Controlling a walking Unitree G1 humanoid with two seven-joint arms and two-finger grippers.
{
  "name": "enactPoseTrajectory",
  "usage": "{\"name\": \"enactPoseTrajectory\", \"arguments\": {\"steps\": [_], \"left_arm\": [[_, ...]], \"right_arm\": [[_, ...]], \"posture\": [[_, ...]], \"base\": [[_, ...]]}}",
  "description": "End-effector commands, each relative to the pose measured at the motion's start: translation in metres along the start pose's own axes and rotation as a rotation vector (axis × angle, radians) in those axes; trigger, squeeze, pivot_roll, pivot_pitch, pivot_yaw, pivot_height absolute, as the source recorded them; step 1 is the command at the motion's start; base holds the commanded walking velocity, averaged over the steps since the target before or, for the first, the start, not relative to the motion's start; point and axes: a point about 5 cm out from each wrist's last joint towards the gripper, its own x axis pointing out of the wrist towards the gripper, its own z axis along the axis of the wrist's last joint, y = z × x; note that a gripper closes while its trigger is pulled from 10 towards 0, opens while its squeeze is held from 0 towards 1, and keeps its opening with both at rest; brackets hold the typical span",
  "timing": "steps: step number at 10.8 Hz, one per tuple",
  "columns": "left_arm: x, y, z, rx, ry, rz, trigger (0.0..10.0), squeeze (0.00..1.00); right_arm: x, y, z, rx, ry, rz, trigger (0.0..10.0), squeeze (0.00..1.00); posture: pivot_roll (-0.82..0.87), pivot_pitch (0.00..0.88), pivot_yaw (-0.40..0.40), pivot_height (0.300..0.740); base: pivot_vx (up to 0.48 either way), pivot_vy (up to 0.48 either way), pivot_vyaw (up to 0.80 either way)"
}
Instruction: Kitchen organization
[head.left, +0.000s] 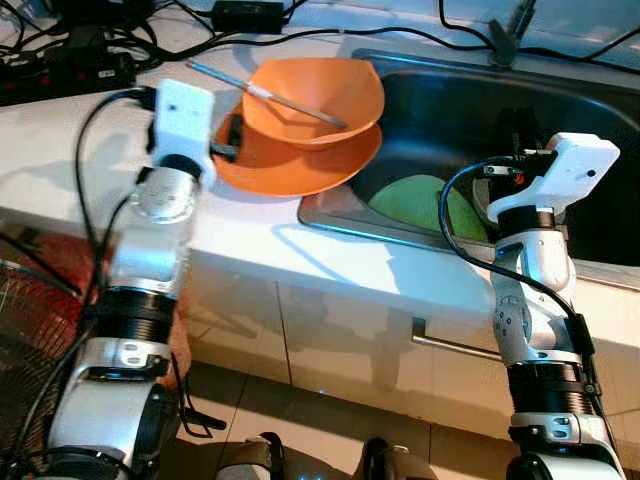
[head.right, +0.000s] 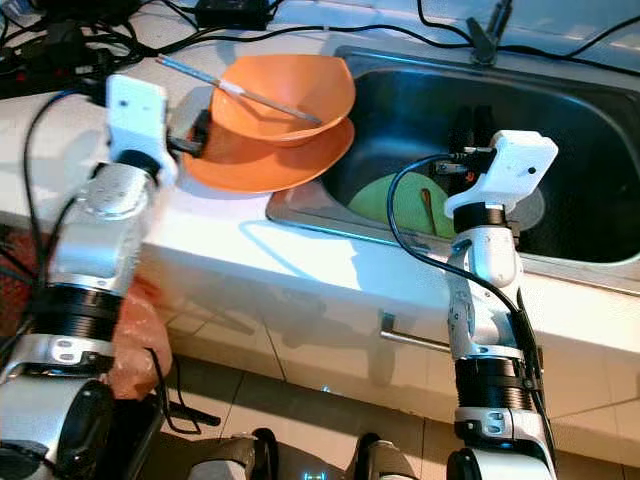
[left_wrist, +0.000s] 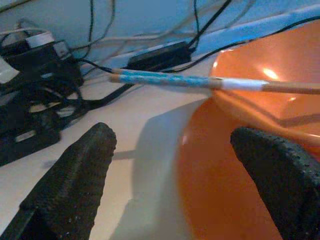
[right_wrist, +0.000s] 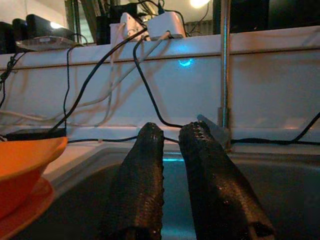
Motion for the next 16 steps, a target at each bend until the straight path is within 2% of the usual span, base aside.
{"name": "enactPoseTrajectory", "arguments": {"steps": [1, 5, 6, 7, 9, 10, 12, 16], "left_arm": [[0.002, -0.005, 0.002, -0.011, -0.011, -0.031, 10.0, 0.0], [0.005, -0.011, 0.005, -0.037, -0.043, -0.059, 10.0, 0.0], [0.005, -0.013, 0.007, -0.044, -0.052, -0.066, 10.0, 0.0], [0.005, -0.013, 0.007, -0.046, -0.055, -0.068, 10.0, 0.0], [0.005, -0.014, 0.008, -0.05, -0.06, -0.069, 10.0, 0.0], [0.005, -0.014, 0.008, -0.052, -0.06, -0.069, 10.0, 0.0], [0.002, -0.015, 0.009, -0.055, -0.066, -0.073, 10.0, 0.0], [-0.01, -0.031, 0.012, -0.037, -0.075, -0.158, 10.0, 0.0]], "right_arm": [[-0.001, -0.001, 0.004, -0.013, -0.015, -0.002, 10.0, 0.0], [-0.002, 0.001, 0.003, 0.003, -0.006, 0.015, 10.0, 0.0], [-0.003, 0.007, 0.002, 0.073, 0.012, 0.078, 10.0, 0.0], [-0.004, 0.012, 0.003, 0.103, 0.025, 0.149, 10.0, 0.0], [-0.022, 0.031, 0.003, 0.145, 0.099, 0.455, 10.0, 0.0], [-0.027, 0.032, 0.004, 0.139, 0.118, 0.515, 10.0, 0.0], [-0.034, 0.035, 0.005, 0.154, 0.147, 0.598, 10.0, 0.0], [-0.037, 0.036, 0.006, 0.166, 0.167, 0.631, 10.0, 0.0]], "posture": [[0.02, 0.179, 0.015, 0.74], [0.02, 0.179, 0.015, 0.74], [0.02, 0.179, 0.015, 0.74], [0.02, 0.183, 0.015, 0.74], [0.02, 0.183, 0.013, 0.74], [0.02, 0.184, 0.012, 0.74], [0.02, 0.183, 0.012, 0.74], [0.02, 0.179, 0.019, 0.74]], "base": [[0.0, 0.0, 0.0], [0.0, 0.0, 0.0], [0.0, 0.0, 0.0], [0.0, 0.0, 0.0], [0.0, 0.0, 0.0], [0.0, 0.0, 0.0], [0.0, 0.0, 0.0], [0.0, 0.0, 0.0]]}}
